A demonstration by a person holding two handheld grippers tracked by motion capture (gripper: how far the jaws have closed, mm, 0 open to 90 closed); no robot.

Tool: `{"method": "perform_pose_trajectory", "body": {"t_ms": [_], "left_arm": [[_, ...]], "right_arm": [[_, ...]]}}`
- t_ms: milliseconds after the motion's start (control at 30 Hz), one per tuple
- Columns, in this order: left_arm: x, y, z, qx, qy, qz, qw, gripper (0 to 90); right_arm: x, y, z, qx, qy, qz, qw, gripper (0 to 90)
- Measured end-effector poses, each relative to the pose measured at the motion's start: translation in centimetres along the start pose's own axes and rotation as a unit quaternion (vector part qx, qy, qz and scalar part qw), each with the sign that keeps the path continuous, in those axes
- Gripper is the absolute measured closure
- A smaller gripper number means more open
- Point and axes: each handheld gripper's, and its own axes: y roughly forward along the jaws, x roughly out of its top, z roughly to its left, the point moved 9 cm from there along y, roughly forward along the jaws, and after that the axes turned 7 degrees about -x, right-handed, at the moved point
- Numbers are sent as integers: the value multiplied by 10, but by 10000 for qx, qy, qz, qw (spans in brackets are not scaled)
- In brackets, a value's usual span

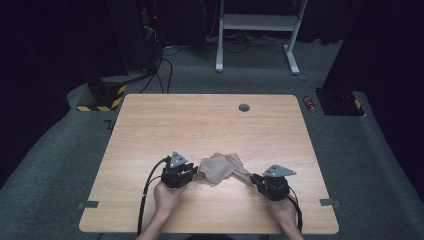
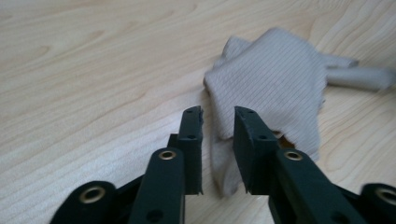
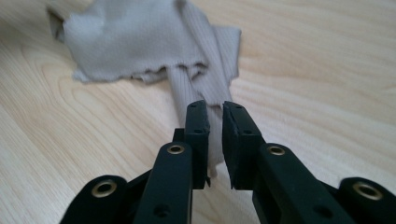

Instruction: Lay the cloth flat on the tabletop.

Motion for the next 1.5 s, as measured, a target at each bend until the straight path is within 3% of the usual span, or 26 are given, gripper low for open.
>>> {"method": "perform_pose_trajectory", "body": {"t_ms": [100, 200, 367, 567, 700, 900, 1100, 1300, 1433, 1500], "left_arm": [[7, -3, -10, -34, 184, -35, 9998, 628], [7, 4, -24, -198, 434, 172, 9987, 538], [1, 23, -37, -280, 688, 436, 9963, 507], [-5, 40, -42, -429, 908, 826, 9915, 685], [-7, 44, -43, -459, 1015, 958, 9891, 827], [6, 39, -44, -594, 928, 811, 9906, 889], [25, 32, -36, -658, 715, 503, 9940, 892], [46, 25, -19, -664, 351, 156, 9971, 893], [53, 28, 2, -449, 133, 87, 9989, 893], [53, 34, 14, -211, 82, 127, 9997, 893]], "right_arm": [[8, -1, 1, -20, -22, -62, 10000, 788], [12, 5, 1, -67, -122, -4, 9999, 767], [13, 20, 0, -41, -69, 142, 9999, 701], [14, 31, 5, -20, -165, 234, 9996, 673], [14, 39, 9, 21, -192, 324, 9993, 716], [10, 45, 12, 49, -342, 447, 9984, 888], [11, 44, 11, 48, -307, 386, 9988, 898], [10, 43, 12, 57, -324, 431, 9985, 898], [9, 45, 13, 66, -338, 455, 9984, 898], [10, 45, 13, 64, -327, 453, 9984, 898]]}}
